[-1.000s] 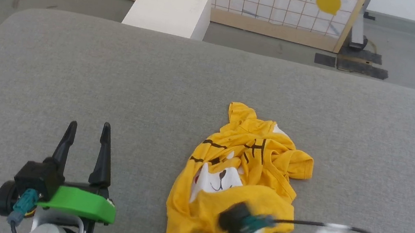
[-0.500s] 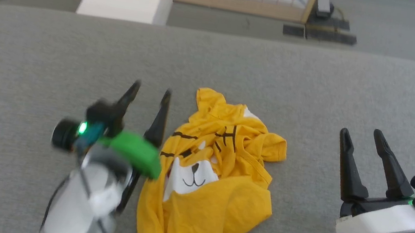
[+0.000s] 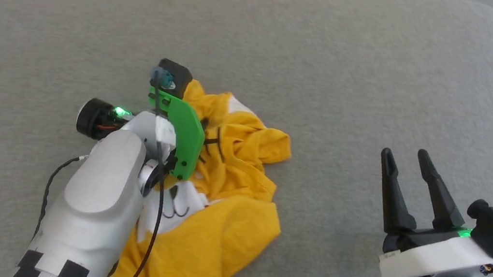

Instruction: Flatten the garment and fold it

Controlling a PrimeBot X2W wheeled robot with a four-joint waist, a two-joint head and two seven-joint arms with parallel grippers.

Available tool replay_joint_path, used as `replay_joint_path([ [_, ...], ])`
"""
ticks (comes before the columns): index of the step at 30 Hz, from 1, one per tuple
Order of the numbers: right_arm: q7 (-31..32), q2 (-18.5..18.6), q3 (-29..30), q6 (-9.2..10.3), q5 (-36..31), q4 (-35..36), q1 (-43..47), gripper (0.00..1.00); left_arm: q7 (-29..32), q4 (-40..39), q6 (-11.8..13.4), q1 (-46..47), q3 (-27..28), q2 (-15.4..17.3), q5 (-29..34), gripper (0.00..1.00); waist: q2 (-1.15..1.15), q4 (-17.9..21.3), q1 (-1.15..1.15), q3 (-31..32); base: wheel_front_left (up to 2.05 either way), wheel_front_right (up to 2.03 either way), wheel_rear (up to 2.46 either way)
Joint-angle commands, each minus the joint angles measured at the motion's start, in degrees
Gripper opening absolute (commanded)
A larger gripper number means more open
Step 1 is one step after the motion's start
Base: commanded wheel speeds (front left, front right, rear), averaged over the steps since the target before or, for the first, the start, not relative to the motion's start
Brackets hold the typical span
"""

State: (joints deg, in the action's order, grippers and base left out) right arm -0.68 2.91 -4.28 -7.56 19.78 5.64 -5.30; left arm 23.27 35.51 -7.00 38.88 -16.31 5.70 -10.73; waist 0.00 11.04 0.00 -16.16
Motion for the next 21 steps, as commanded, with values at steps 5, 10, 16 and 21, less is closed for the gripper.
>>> replay_joint_path([
  [5,-0.8,0.0,-0.1,0.08,0.5,-1.1,-0.9,1.0,13.3,1.2,-0.1,0.1,-2.2,1.7,-1.1,0.32,0.0,2.7,0.0,-2.1,0.0,0.0,0.0],
  [10,-0.5,0.0,0.1,0.08,-0.1,-1.3,-1.1,1.0,-0.9,-9.0,3.7,-1.1,0.0,2.0,-1.1,0.0,0.0,-0.7,0.0,0.3,0.0,0.0,0.0],
  [16,0.7,0.0,1.0,0.08,-0.7,-0.6,-0.2,1.0,-15.7,-15.9,10.9,-7.0,7.4,2.2,-3.2,0.0,0.0,-5.3,0.0,4.0,0.0,0.0,0.0],
  [21,2.4,0.0,1.4,0.08,-1.0,0.5,1.3,1.0,-18.1,-24.0,16.3,-22.2,15.4,4.4,-6.9,0.0,0.0,-9.6,0.0,6.3,0.0,0.0,0.0],
])
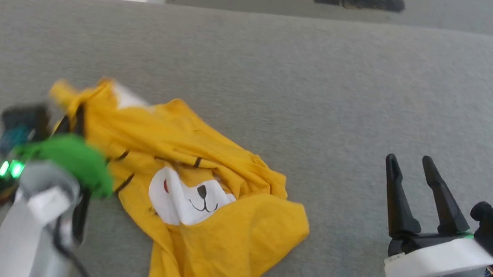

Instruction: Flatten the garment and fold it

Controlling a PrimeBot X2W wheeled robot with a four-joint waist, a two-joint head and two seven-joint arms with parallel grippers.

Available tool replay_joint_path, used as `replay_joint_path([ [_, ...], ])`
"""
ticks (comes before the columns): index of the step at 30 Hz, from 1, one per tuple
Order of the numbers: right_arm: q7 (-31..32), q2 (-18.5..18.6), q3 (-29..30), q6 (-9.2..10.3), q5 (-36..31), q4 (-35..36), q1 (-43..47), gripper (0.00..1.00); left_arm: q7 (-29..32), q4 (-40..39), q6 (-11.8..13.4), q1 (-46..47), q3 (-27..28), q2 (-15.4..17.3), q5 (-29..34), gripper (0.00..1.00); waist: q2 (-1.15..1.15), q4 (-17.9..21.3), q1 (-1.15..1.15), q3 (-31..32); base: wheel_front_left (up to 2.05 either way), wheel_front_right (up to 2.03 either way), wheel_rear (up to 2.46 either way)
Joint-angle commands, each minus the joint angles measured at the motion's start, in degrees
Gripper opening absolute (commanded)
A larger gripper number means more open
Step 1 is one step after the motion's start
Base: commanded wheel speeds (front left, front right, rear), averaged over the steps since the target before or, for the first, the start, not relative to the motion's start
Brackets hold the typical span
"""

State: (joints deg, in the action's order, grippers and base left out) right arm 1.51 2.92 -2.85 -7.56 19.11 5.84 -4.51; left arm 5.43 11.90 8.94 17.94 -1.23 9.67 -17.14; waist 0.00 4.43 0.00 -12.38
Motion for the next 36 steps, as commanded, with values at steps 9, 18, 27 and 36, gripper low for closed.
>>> replay_joint_path([
  [9,4.6,0.0,-0.3,0.08,-1.0,-0.2,2.6,1.0,4.7,-3.7,2.0,-19.2,2.8,-2.9,-6.6,1.0,0.0,-6.2,0.0,4.0,0.0,0.0,0.0],
  [18,12.0,0.0,-6.0,0.08,-6.4,-3.2,-3.7,1.0,-15.2,-5.2,-1.9,-17.5,0.7,-4.2,-3.5,1.0,0.0,-9.9,0.0,3.6,0.0,0.0,0.0],
  [27,36.3,1.4,-12.0,0.08,-7.2,-21.7,-21.0,1.0,-20.4,-6.9,-2.8,-10.6,-3.8,-6.3,1.9,1.0,0.0,-17.6,0.0,-2.2,0.0,0.0,0.0],
  [36,55.1,5.3,-16.4,0.08,-4.4,-26.4,-24.7,0.28,-20.4,-7.5,-1.7,-9.5,-5.5,-6.8,-0.5,1.0,0.0,-20.0,0.0,-5.0,0.0,0.0,0.0],
])
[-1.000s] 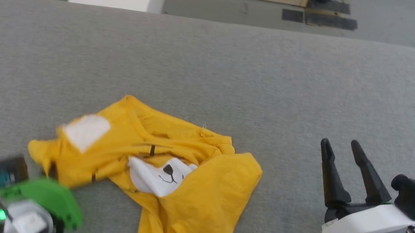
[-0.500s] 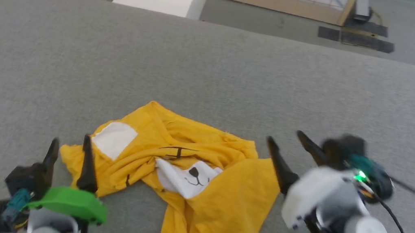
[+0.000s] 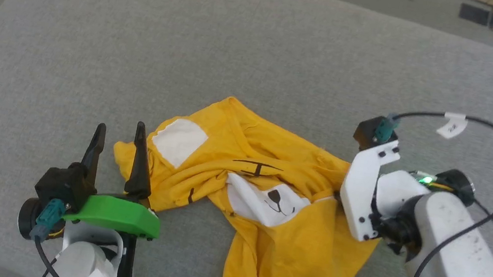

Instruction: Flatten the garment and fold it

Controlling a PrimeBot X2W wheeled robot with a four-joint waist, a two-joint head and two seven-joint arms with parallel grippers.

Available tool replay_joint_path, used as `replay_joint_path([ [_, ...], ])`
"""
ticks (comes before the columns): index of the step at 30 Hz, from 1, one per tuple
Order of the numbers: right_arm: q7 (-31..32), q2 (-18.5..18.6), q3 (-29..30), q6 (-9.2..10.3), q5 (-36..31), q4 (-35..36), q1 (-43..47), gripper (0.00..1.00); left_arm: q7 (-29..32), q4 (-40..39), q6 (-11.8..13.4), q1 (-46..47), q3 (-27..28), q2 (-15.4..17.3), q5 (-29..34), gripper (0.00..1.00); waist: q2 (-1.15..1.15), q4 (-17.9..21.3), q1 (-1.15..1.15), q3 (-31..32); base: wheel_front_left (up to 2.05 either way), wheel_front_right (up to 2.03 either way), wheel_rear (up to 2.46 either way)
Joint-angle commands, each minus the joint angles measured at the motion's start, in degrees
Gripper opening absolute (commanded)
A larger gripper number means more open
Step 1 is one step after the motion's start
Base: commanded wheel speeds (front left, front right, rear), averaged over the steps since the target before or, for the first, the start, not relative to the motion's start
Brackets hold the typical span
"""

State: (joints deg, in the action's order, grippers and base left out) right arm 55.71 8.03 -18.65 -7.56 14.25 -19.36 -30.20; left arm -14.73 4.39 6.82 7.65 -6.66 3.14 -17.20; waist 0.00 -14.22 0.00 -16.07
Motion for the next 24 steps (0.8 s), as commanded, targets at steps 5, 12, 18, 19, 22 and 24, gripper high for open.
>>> replay_joint_path([
  [5,0.3,3.7,0.8,0.08,1.7,3.2,-0.9,0.0,-0.3,0.0,1.3,0.5,-0.2,-0.2,-1.2,1.0,0.0,-0.8,0.0,-0.8,0.0,0.0,0.0],
  [12,-7.4,9.8,8.9,0.08,-2.8,7.2,-5.0,0.0,-0.3,0.1,1.5,0.2,-0.2,-0.3,-1.4,1.0,0.0,0.2,0.0,0.5,0.0,0.0,0.0],
  [18,-12.8,15.4,21.0,0.08,-14.9,7.0,-7.3,0.0,-0.3,0.5,1.2,0.2,-1.4,-0.3,-1.7,1.0,0.0,0.3,0.0,0.6,0.0,0.0,0.0],
  [19,-13.1,15.1,21.9,0.08,-15.3,6.6,-7.1,0.0,-0.3,0.5,1.2,0.3,-1.5,-0.3,-1.7,1.0,0.0,0.3,0.0,0.5,0.0,0.0,0.0],
  [22,-14.2,12.7,24.8,0.08,-15.3,5.1,-6.0,0.0,-0.3,0.5,1.1,0.4,-1.7,-0.3,-1.7,1.0,0.0,0.6,0.0,-0.1,0.0,0.0,0.0],
  [24,-15.3,10.9,26.4,0.08,-15.1,4.2,-5.1,0.0,-0.3,0.7,1.1,0.7,-2.0,-0.3,-1.7,1.0,0.0,0.8,0.0,-0.6,0.0,0.0,0.0],
])
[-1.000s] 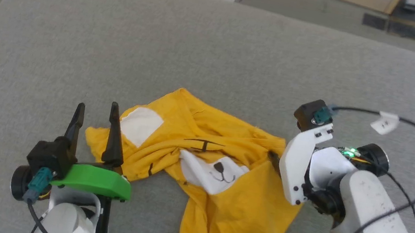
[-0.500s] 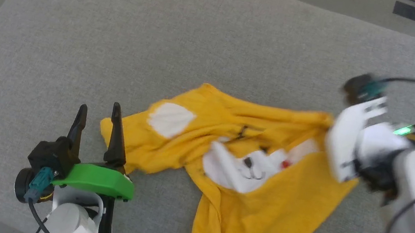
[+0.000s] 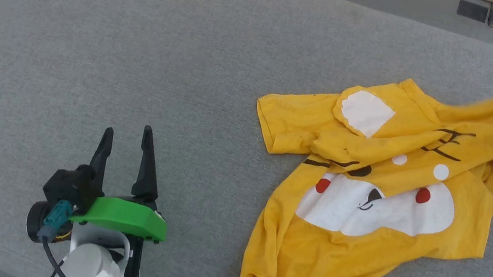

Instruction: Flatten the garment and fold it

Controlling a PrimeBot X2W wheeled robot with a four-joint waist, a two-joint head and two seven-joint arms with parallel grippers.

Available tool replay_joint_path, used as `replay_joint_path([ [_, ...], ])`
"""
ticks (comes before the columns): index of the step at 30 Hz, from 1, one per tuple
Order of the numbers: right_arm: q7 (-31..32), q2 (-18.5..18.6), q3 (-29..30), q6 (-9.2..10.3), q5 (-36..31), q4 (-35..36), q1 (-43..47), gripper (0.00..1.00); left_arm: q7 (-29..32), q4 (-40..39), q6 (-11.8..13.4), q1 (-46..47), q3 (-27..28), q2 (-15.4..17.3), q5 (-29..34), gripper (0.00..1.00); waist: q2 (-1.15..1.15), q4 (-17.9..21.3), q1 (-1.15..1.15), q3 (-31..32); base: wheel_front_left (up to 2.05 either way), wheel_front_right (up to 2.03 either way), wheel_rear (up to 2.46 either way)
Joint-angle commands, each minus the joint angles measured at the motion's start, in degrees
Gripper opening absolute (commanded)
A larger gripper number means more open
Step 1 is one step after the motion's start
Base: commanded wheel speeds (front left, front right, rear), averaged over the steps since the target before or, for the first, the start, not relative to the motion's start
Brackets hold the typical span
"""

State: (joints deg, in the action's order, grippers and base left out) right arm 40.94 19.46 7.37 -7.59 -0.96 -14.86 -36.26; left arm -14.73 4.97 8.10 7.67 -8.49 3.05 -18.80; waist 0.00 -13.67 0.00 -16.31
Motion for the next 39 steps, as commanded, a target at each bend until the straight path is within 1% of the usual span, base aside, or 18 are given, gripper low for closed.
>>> replay_joint_path([
  [1,-1.3,-1.6,1.0,0.1,0.4,-0.7,1.4,0.31,-0.3,0.2,-0.3,0.9,-0.3,-0.2,-0.1,1.0,0.0,0.4,0.0,-0.4,0.0,0.0,0.0],
  [2,-2.2,-2.9,1.9,0.1,0.8,-1.0,1.9,1.0,-0.3,0.4,-0.4,1.1,-0.5,-0.2,-0.2,1.0,0.0,0.7,0.0,-0.5,0.0,0.0,0.0],
  [4,-4.1,-5.0,3.5,0.1,1.5,-1.2,2.9,1.0,-0.3,0.8,-0.6,1.4,-0.6,-0.2,-0.1,1.0,0.0,1.3,0.0,-0.4,0.0,0.0,0.0],
  [6,-8.0,-7.3,4.5,0.1,2.1,-0.2,4.5,1.0,-0.3,1.4,-1.0,1.8,-0.8,-0.2,-0.3,1.0,0.0,2.1,0.0,0.1,0.0,0.0,0.0],
  [7,-14.4,-10.5,4.8,0.1,3.9,2.6,7.7,1.0,-0.3,2.7,-1.3,2.4,-1.3,-0.2,-0.6,1.0,0.0,3.6,0.0,1.2,0.0,0.0,0.0],
  [8,-17.2,-11.6,4.6,0.1,4.5,4.1,9.4,1.0,-0.3,3.4,-1.4,2.8,-1.8,-0.2,-0.9,1.0,0.0,4.1,0.0,1.7,0.0,0.0,0.0],
  [12,-27.9,-14.0,0.7,0.1,7.0,10.6,16.6,1.0,1.0,7.1,-1.3,5.9,-3.7,-0.2,-1.4,1.0,0.0,6.7,0.0,2.9,0.0,0.0,0.0],
  [15,-33.3,-15.3,-1.8,0.1,8.1,14.2,21.6,1.0,3.3,9.9,-0.7,9.5,-4.2,-0.2,-1.5,1.0,0.0,9.0,0.0,3.3,0.0,0.0,0.0],
  [19,-38.8,-16.3,-4.4,0.1,9.1,18.1,26.8,1.0,8.8,15.2,0.2,15.2,-4.4,0.3,-1.4,1.0,0.0,12.2,0.0,3.4,0.0,0.0,0.0],
  [20,-41.1,-16.5,-6.3,0.1,11.2,19.2,29.6,1.0,14.3,20.0,1.0,19.8,-4.2,1.1,-1.6,1.0,0.0,14.7,0.0,2.8,0.0,0.0,0.0],
  [24,-42.0,-16.6,-8.9,0.1,14.1,18.6,31.5,1.0,20.2,24.9,1.5,24.6,-3.8,2.4,-2.1,1.0,0.0,17.9,0.0,1.8,0.0,0.0,0.0],
  [25,-42.2,-16.6,-9.8,0.1,14.8,18.3,31.9,1.0,23.0,27.2,1.8,26.3,-3.9,3.2,-1.9,1.0,0.0,19.1,0.0,1.3,0.0,0.0,0.0],
  [29,-42.7,-16.6,-11.1,0.1,15.8,18.2,31.6,1.0,29.5,31.5,1.8,28.8,-5.1,5.1,-1.3,1.0,0.0,21.0,0.0,0.3,0.0,0.0,0.0],
  [33,-43.2,-16.6,-11.0,0.1,16.0,18.2,31.0,1.0,36.5,34.5,1.5,29.8,-6.5,6.3,-1.0,1.0,0.0,21.6,0.0,-0.3,0.0,0.0,0.0],
  [34,-43.2,-16.6,-10.9,0.1,16.1,18.1,30.9,1.0,38.9,35.2,0.8,29.7,-7.1,6.5,-1.1,0.78,0.0,21.6,0.0,-0.4,0.0,0.0,0.0],
  [36,-43.5,-16.6,-10.7,0.1,16.5,18.1,30.8,1.0,42.5,35.5,-0.9,28.9,-7.6,6.2,-2.4,0.0,0.0,21.5,0.0,-0.4,0.0,0.0,0.0],
  [38,-43.5,-16.6,-10.5,0.1,16.8,18.0,30.8,1.0,44.2,34.5,-2.1,27.8,-8.2,6.6,-2.8,0.0,0.0,21.1,0.0,-0.3,0.0,0.0,0.0],
  [39,-43.6,-16.6,-10.3,0.1,17.0,18.0,30.9,1.0,43.6,33.6,-2.1,27.3,-8.0,6.7,-3.1,0.0,0.0,20.8,0.0,-0.2,0.0,0.0,0.0],
])
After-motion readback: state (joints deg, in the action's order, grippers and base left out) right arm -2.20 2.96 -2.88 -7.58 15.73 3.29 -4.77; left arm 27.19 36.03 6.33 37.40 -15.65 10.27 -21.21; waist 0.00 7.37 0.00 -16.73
